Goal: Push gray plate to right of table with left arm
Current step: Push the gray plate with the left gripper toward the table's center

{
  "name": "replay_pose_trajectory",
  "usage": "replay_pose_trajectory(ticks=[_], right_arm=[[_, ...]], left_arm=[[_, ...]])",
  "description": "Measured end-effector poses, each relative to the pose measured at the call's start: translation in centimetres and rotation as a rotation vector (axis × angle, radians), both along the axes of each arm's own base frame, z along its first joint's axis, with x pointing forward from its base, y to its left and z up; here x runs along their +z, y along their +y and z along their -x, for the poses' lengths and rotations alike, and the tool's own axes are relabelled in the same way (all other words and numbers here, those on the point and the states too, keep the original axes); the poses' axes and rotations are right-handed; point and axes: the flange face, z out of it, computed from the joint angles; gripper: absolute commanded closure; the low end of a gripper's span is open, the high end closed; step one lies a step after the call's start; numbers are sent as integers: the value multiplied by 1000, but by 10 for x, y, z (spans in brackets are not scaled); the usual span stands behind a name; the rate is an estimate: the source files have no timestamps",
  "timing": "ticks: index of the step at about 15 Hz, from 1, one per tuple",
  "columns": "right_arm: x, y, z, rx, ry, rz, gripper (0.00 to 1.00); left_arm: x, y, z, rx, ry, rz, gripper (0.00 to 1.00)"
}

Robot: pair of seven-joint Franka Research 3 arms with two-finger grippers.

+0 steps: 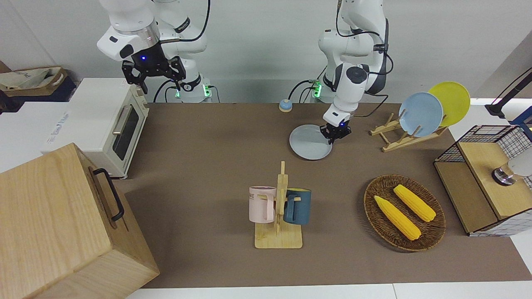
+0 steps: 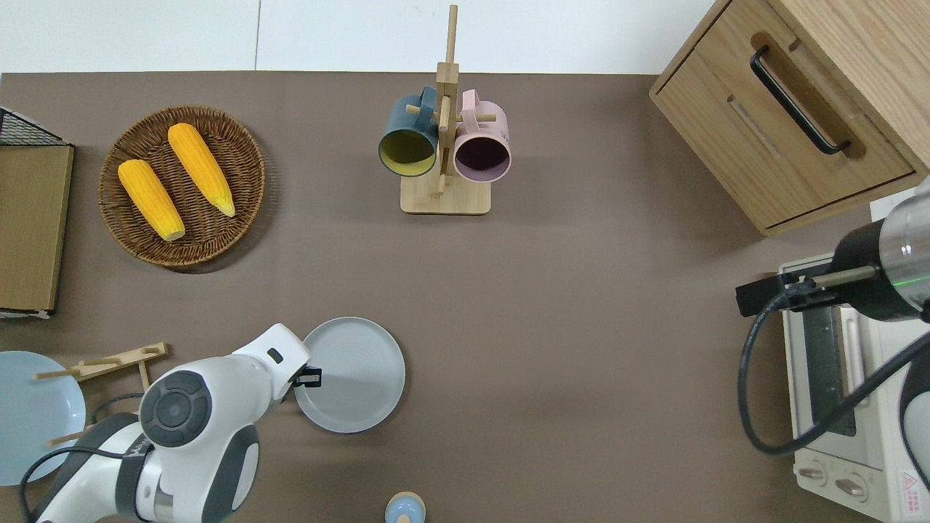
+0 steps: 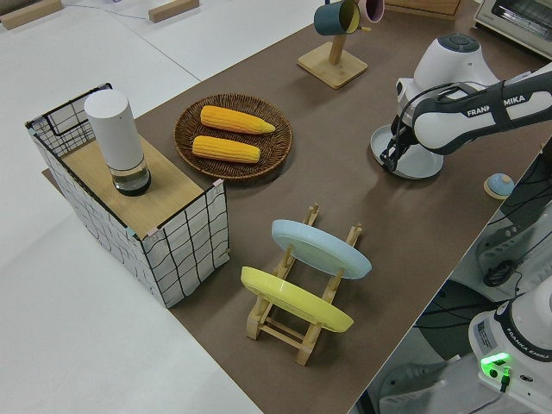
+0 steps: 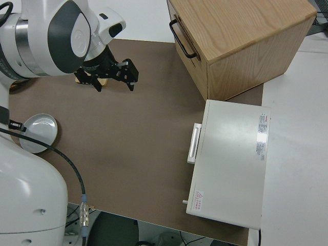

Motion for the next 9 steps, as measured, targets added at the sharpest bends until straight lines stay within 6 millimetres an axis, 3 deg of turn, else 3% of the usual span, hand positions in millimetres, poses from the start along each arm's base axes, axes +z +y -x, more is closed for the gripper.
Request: replay_pose_trajectory(ticks=[9], right_arm=[[0, 0, 0, 0, 0, 0, 17]], left_arm=[[-1, -93, 10, 98, 4, 24, 1000]])
